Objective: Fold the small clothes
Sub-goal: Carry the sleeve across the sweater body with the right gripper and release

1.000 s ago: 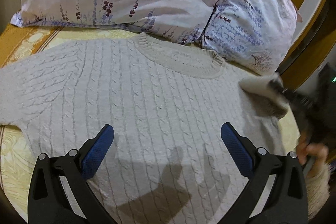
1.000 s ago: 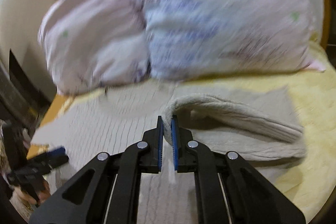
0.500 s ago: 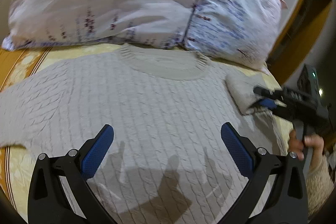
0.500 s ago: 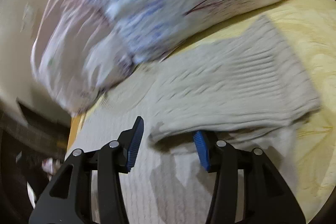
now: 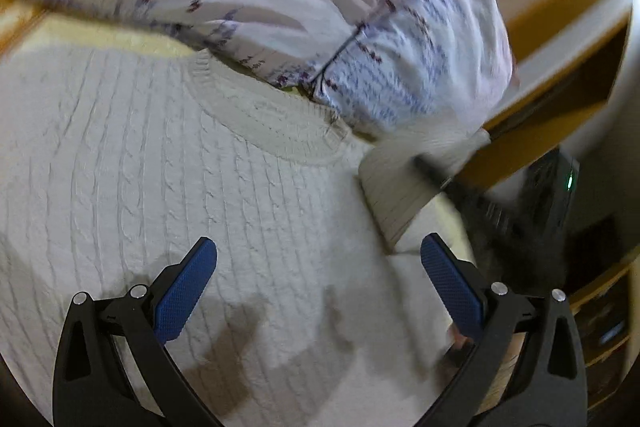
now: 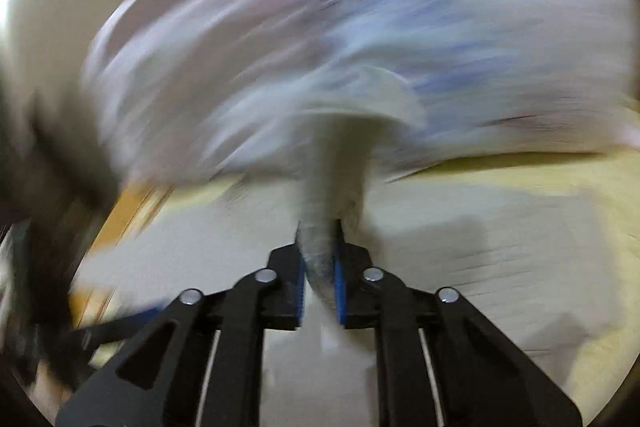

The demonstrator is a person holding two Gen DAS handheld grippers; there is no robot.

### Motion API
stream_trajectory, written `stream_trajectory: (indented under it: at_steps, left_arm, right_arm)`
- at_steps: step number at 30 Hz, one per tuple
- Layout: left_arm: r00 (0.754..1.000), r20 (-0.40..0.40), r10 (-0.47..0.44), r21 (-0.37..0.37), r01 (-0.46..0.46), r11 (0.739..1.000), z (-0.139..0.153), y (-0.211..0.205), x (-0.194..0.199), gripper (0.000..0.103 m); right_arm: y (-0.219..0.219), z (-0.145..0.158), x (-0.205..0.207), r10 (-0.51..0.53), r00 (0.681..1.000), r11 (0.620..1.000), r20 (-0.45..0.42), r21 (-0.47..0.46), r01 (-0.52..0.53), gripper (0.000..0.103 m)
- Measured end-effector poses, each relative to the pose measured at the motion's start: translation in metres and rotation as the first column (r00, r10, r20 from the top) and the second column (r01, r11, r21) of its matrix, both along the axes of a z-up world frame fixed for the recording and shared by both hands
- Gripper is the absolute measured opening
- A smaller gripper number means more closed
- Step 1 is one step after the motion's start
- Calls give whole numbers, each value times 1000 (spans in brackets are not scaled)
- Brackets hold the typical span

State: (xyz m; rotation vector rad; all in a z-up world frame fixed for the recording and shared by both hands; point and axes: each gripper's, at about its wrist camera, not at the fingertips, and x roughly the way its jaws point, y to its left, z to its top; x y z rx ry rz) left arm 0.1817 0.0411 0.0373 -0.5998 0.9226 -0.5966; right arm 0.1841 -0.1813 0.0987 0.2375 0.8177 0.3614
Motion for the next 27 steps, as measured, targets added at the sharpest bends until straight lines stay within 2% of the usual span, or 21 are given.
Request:
stream_trajectory:
  at_steps: [1, 2, 4, 6, 7, 10, 12, 14, 15, 17, 18, 20, 21, 23, 24, 26, 27]
  left_arm:
    - [1000, -10, 15, -29, -15, 999, -2, 3, 1, 102]
    - [999, -22, 30, -48, -31, 998, -4, 7, 1, 102]
    - [998, -44, 47, -57, -49, 997, -8, 9, 3, 101]
    - [996, -73, 53, -56, -57, 997, -12, 7, 6, 94]
    - [995, -90, 53, -55, -58, 997, -14, 6, 7, 86]
    - [984, -170, 56, -76, -69, 995, -24, -1, 16, 79]
    - [978, -204, 49, -86, -67, 994, -26, -11, 21, 75]
    - [975, -216, 51, -86, -71, 994, -27, -19, 23, 72]
    - [973, -224, 53, -93, -76, 993, -28, -22, 24, 71]
    - [973, -224, 52, -115, -79, 990, -30, -26, 27, 63]
    - [971, -230, 63, -112, -90, 990, -31, -27, 28, 63]
    - [968, -236, 86, -111, -115, 987, -33, -30, 32, 56]
    - [966, -239, 94, -108, -122, 987, -35, -32, 34, 54]
    - [964, -243, 109, -114, -140, 984, -40, -33, 38, 39]
    - [963, -243, 116, -110, -146, 983, -43, -33, 40, 35]
    - [965, -231, 125, -104, -153, 983, -45, -32, 44, 15]
    - [967, -222, 124, -107, -150, 983, -45, -31, 46, 11]
  right_arm:
    - [15, -7, 4, 71, 996, 997, -48, 8, -71, 31]
    - [23, -14, 6, 107, 991, 994, -80, 19, -106, 36]
    - [23, -21, 5, 114, 987, 993, -115, 54, -109, 54]
    - [4, -20, -1, 72, 991, 993, -114, 106, -60, 57]
    - [-9, -19, -6, 40, 992, 992, -117, 127, -25, 57]
    - [-47, -17, -22, -61, 988, 979, -138, 183, 86, 57]
    - [-81, -20, -37, -150, 973, 958, -177, 218, 187, 57]
    - [-114, -29, -51, -235, 944, 918, -230, 266, 293, 57]
    - [-136, -35, -59, -294, 919, 883, -264, 292, 367, 57]
    - [-166, -46, -71, -365, 880, 816, -304, 351, 459, 56]
    - [-181, -51, -75, -404, 857, 778, -322, 372, 506, 55]
    - [-198, -58, -78, -449, 827, 730, -339, 395, 558, 53]
    - [-202, -59, -77, -465, 817, 717, -342, 397, 574, 51]
    - [-208, -62, -74, -493, 804, 701, -333, 396, 594, 48]
    - [-212, -63, -72, -507, 796, 695, -331, 389, 605, 43]
    - [-214, -65, -65, -522, 787, 689, -330, 381, 617, 29]
    - [-216, -68, -62, -528, 783, 691, -329, 371, 621, 14]
